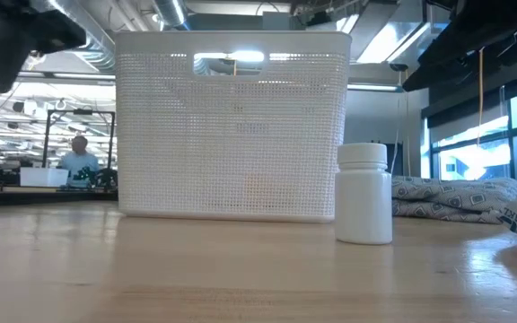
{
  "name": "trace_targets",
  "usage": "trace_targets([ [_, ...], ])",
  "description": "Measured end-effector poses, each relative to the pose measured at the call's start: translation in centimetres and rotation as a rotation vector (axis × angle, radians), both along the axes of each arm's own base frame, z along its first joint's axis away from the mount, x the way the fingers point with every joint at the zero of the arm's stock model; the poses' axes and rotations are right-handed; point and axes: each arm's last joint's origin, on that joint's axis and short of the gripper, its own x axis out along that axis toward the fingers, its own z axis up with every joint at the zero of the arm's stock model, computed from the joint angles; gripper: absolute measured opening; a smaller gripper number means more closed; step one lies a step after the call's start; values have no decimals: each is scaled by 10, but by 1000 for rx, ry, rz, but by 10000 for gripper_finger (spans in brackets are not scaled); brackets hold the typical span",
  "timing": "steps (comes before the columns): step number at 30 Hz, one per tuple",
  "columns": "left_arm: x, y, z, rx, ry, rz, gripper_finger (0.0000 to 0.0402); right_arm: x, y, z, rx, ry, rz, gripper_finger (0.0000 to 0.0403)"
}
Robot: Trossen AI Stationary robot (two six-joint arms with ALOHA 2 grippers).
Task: Pick & place medical supplies in basket/bin
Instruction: Put the transparent pill bottle into the white bin
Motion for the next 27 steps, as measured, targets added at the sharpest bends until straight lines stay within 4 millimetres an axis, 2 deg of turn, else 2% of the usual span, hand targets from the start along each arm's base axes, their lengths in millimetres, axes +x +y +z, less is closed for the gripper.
trace_targets([
  [9,-4,-21,-17,57,35,45,205,6,3,-3,5,-8,0,294],
  [27,-18,-34,-28,106,9,132,205,9,5,-3,16,-30,-1,294],
])
